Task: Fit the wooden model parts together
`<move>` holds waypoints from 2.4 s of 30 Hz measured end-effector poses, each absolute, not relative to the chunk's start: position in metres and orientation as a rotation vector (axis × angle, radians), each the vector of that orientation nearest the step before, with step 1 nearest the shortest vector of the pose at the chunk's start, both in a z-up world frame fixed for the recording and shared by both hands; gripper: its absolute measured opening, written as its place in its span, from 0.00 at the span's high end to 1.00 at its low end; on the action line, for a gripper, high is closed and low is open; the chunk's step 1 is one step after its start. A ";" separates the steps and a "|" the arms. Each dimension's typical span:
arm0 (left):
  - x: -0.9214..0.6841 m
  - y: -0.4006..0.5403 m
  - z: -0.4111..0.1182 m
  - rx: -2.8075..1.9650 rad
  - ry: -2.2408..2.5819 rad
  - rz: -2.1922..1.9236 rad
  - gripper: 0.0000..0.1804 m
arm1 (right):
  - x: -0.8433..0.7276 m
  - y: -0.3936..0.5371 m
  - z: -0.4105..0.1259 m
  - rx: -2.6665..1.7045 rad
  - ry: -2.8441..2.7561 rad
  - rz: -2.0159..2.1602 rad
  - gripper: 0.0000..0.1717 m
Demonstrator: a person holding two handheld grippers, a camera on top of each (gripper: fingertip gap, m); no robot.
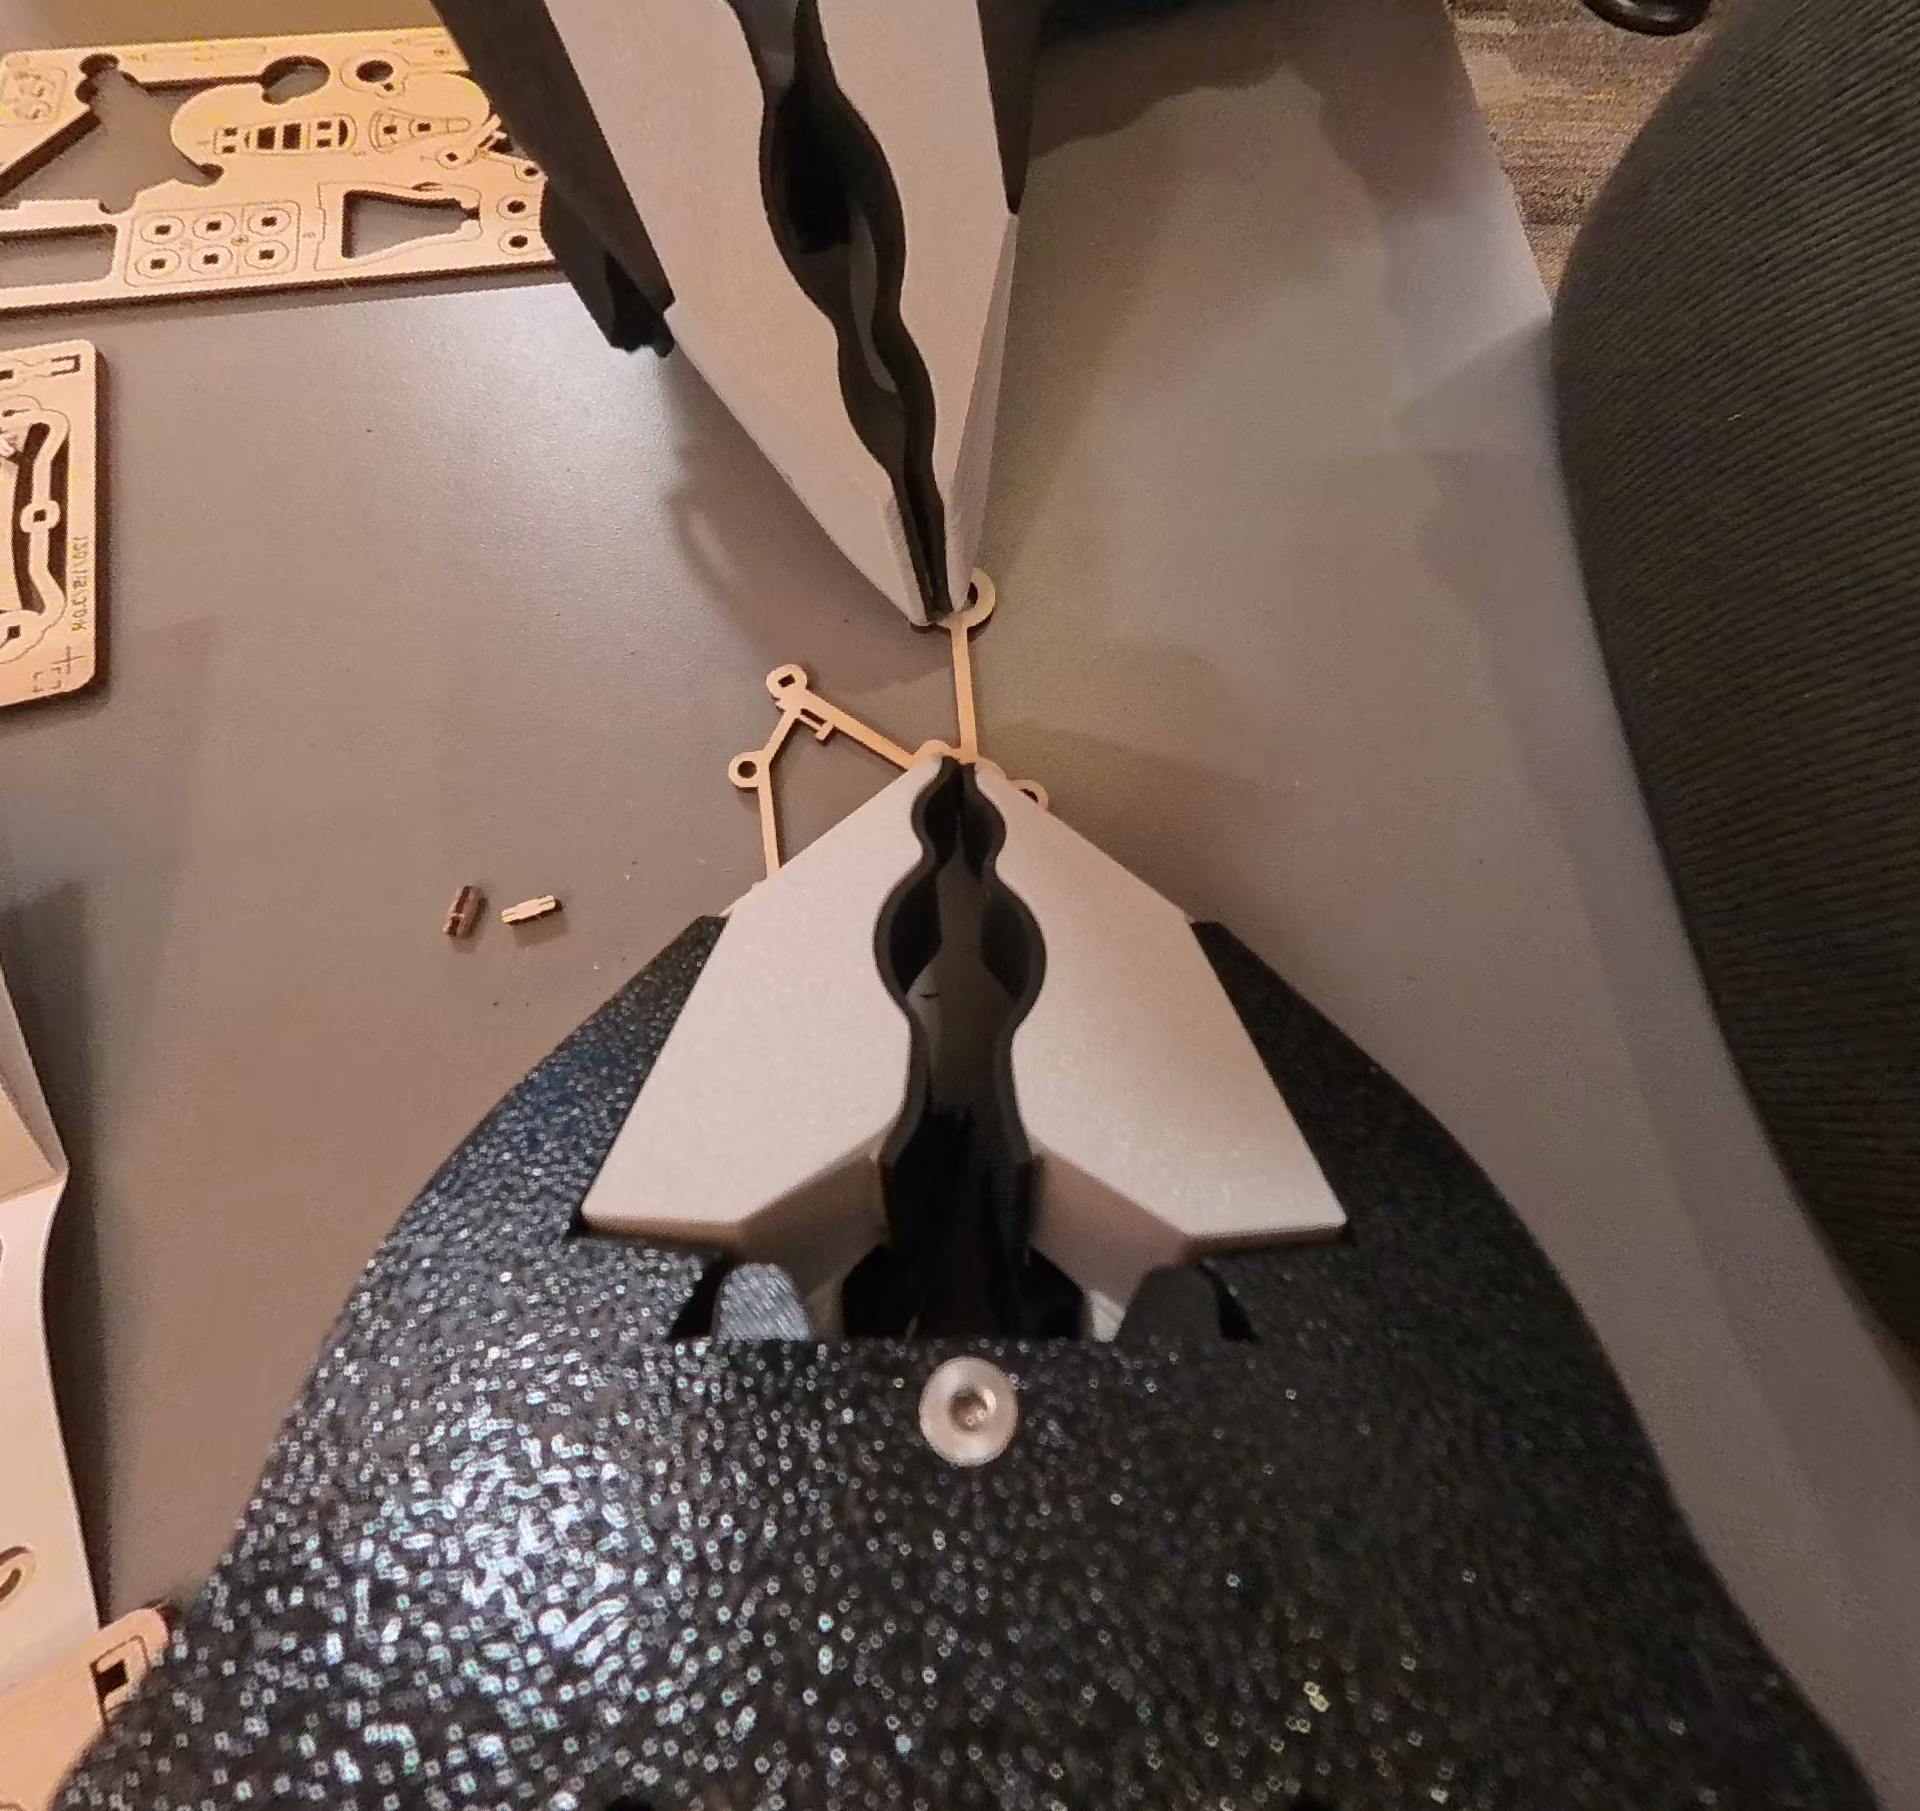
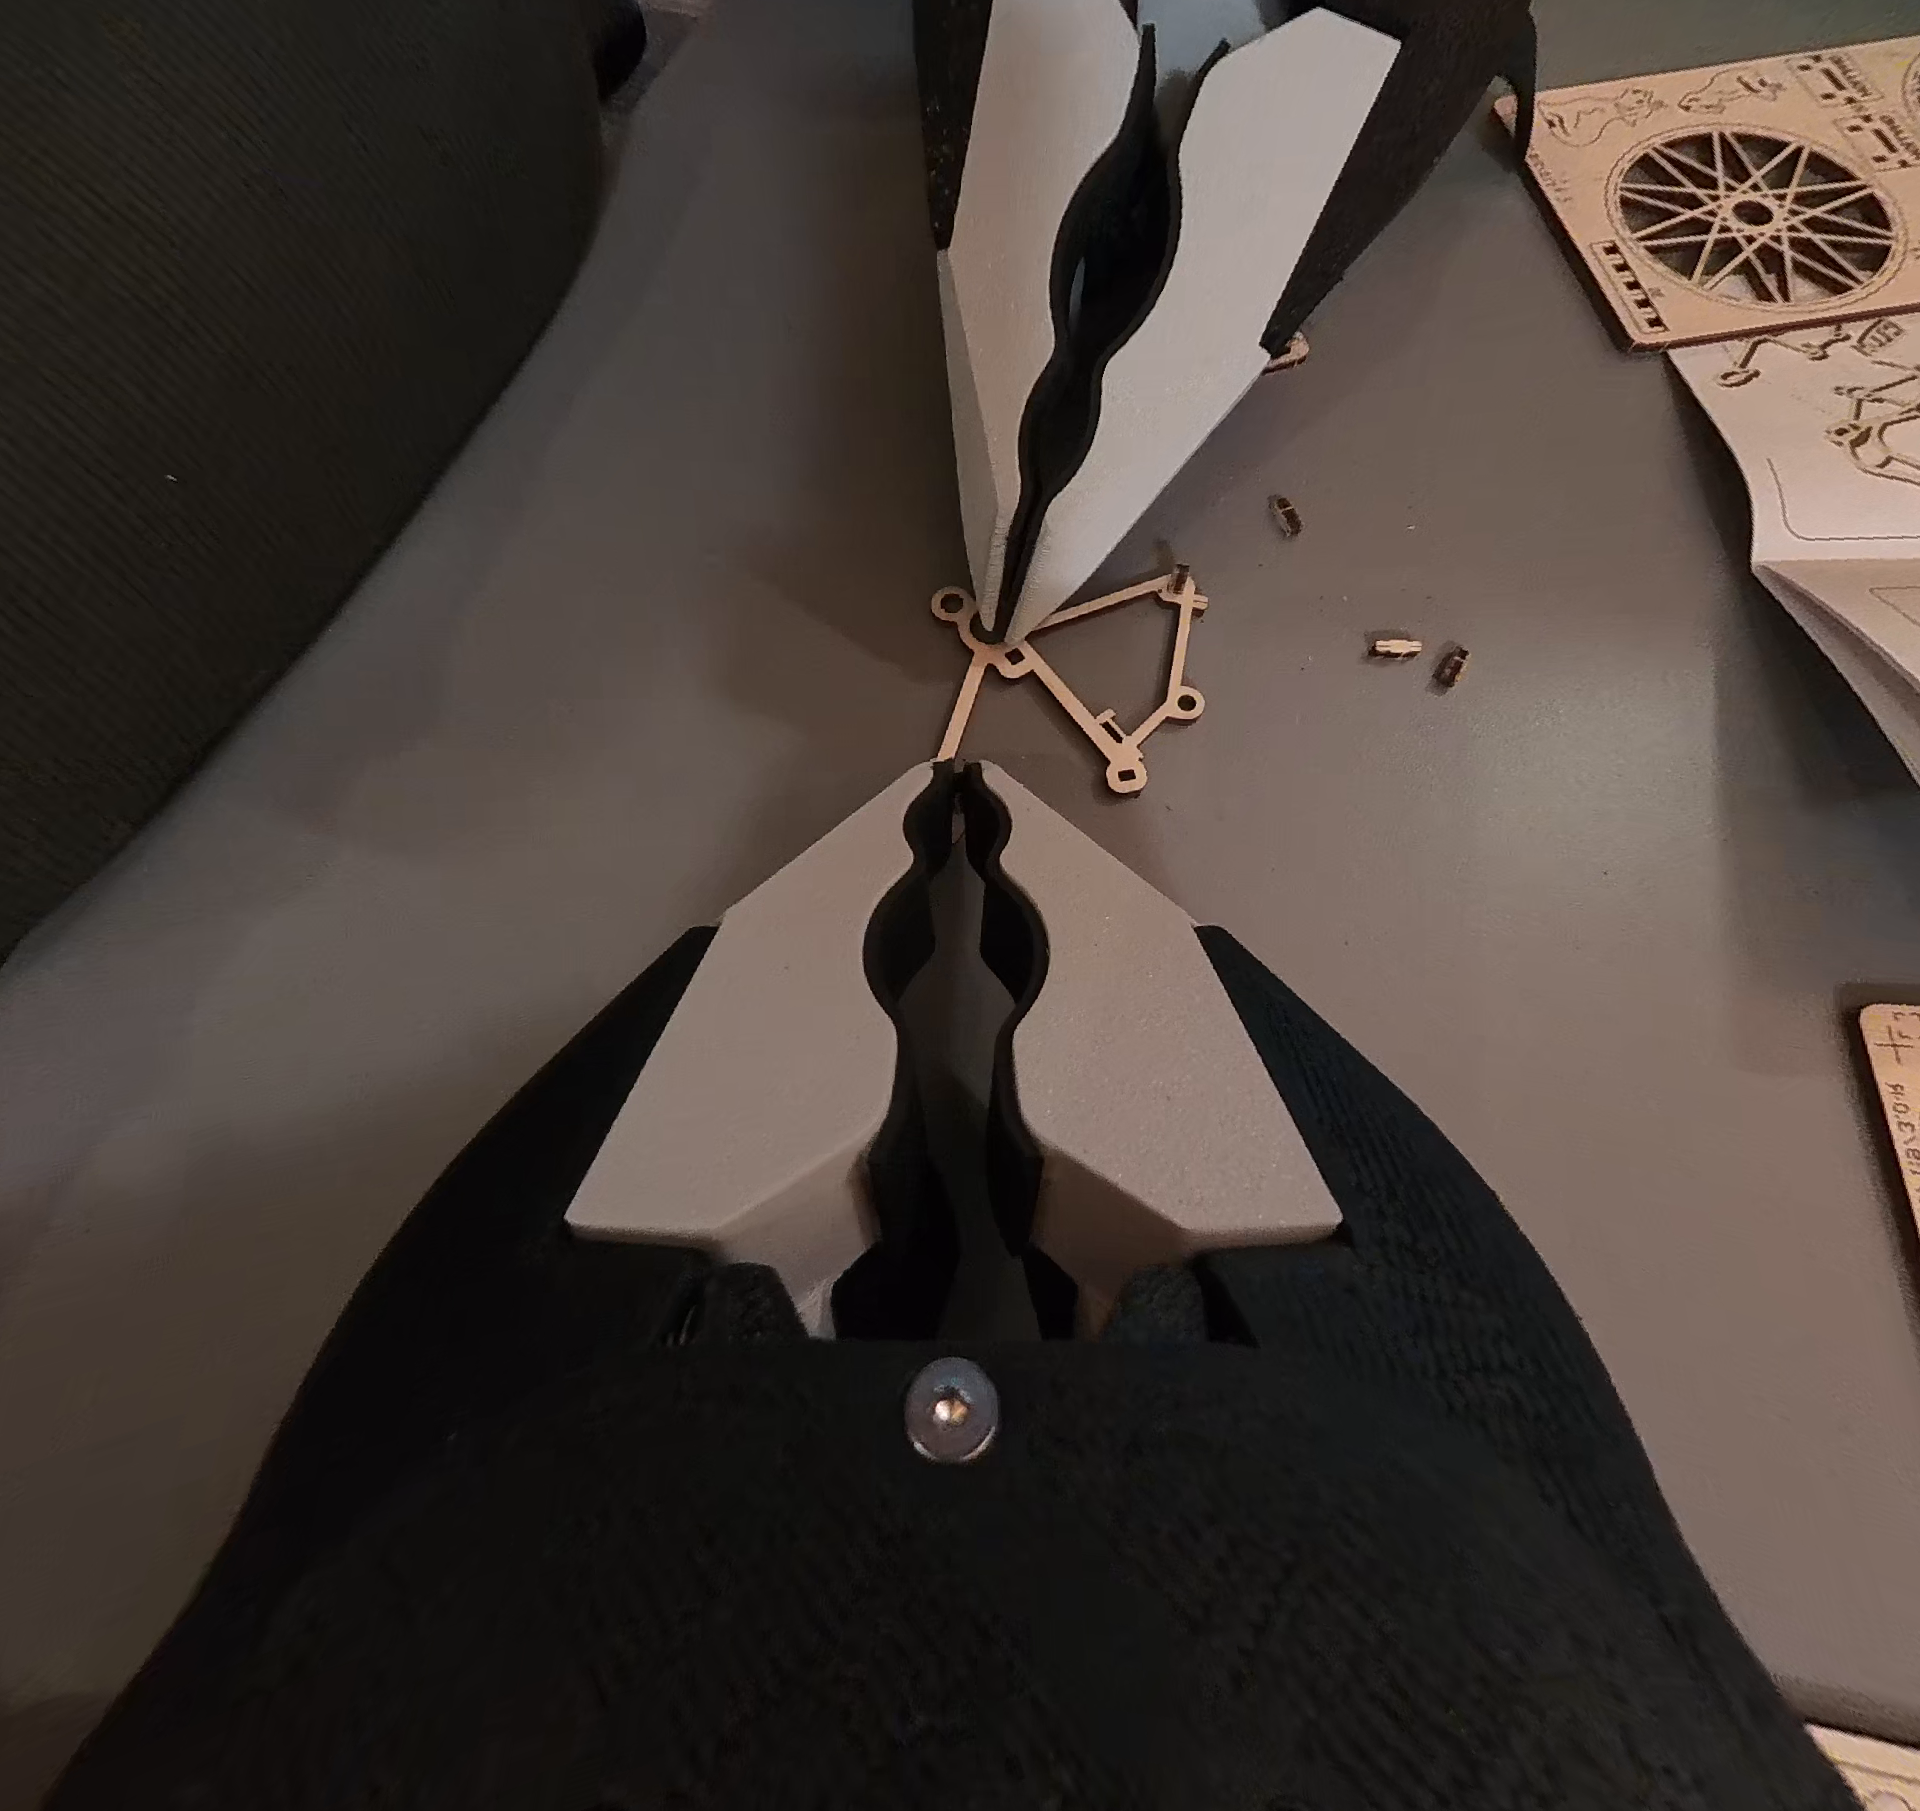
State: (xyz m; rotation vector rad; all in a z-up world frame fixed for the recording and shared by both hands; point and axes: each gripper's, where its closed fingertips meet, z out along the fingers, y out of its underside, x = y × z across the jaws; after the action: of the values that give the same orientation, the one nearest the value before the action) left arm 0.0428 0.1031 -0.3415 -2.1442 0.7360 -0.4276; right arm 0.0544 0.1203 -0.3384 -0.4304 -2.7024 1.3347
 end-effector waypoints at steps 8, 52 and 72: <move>0.043 0.103 -0.342 -2.145 0.734 -0.432 1.00 | 0.055 0.119 -0.337 -0.429 -2.714 1.358 0.96; 0.043 0.103 -0.342 -2.147 0.728 -0.433 1.00 | 0.048 0.127 -0.332 -0.582 -2.703 1.426 0.96; 0.043 0.104 -0.341 -2.144 0.726 -0.424 1.00 | 0.049 0.130 -0.323 -0.816 -2.475 1.395 0.97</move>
State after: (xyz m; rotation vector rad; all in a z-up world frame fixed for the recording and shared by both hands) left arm 0.0428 0.1035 -0.3413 -2.1438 0.7261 -0.4236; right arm 0.0492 0.1304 -0.3231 -0.8163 -2.4747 1.3946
